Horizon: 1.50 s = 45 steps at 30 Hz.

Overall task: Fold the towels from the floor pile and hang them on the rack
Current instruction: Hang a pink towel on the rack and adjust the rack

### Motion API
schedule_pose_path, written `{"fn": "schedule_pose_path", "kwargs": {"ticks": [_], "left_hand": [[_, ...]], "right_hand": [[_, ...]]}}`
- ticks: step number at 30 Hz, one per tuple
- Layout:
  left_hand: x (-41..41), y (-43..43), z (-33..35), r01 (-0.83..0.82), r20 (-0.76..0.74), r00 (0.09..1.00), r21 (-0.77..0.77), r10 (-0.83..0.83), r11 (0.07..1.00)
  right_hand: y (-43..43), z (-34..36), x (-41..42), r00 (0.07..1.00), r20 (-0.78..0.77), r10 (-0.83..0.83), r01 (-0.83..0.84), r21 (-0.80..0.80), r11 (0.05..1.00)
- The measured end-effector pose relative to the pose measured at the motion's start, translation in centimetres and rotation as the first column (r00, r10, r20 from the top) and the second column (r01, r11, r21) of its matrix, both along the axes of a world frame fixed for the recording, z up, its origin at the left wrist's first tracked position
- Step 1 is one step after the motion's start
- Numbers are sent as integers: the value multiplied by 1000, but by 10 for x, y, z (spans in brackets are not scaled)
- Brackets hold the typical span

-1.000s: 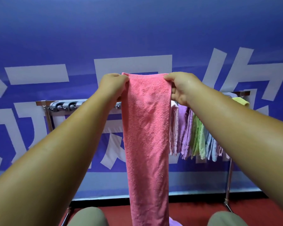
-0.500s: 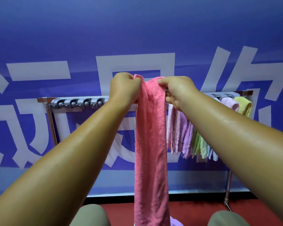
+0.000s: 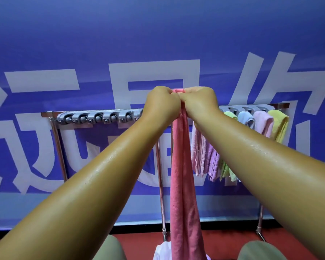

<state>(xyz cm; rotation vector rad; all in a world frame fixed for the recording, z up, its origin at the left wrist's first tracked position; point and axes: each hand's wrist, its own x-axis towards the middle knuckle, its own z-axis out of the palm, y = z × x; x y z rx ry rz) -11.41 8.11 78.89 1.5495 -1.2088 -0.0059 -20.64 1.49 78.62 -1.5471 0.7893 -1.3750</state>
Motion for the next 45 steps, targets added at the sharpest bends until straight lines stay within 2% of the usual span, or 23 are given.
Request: {"fn": "schedule_pose_path", "kwargs": {"ticks": [6,13,15,19,22,24,26,30,32,36,40,42,45], "left_hand": [[3,-4,-7,56,-62,996,-74,-60,996],[8,-5,-12,-12,-54,999,-204,1,979],[11,-5,-12,-23,-63,998,-206,11,978],[21,-7,-18,-78,20,996,-153,82,985],[33,-8,-27,-7,-102,995,-85,-2,996],[40,-3,-35,202,-237,952,4,-195,979],[47,1,-48,413,-388,851,74,-355,908],[52,7,-71,596,-485,741,154,-465,788],[50,10,-77,650,-526,680,111,-511,751],[42,10,-79,656,-571,605,-37,-555,754],[36,5,-69,605,-603,602,-83,-524,792],[34,2,-61,560,-650,602,-71,-465,825],[34,-5,-47,475,-726,579,-71,-372,877]], "right_hand": [[0,-7,-6,998,-35,59,-61,-59,996],[4,-5,-11,976,27,215,-214,-24,976],[3,-6,-13,967,55,248,-246,-25,969],[-5,-9,-12,963,142,227,-235,36,971],[-7,-7,-14,941,221,257,-283,96,954],[-8,-7,-16,920,266,288,-327,116,938],[-11,-7,-17,899,315,304,-360,138,923],[-19,-8,-19,867,385,316,-408,184,894],[-23,-10,-21,858,420,294,-414,227,882],[-29,-20,-27,873,434,224,-377,307,874],[-27,-38,-31,930,253,266,-347,369,862],[-25,-52,-29,924,196,328,-382,454,805],[-25,-72,-22,881,243,407,-469,571,674]]}}
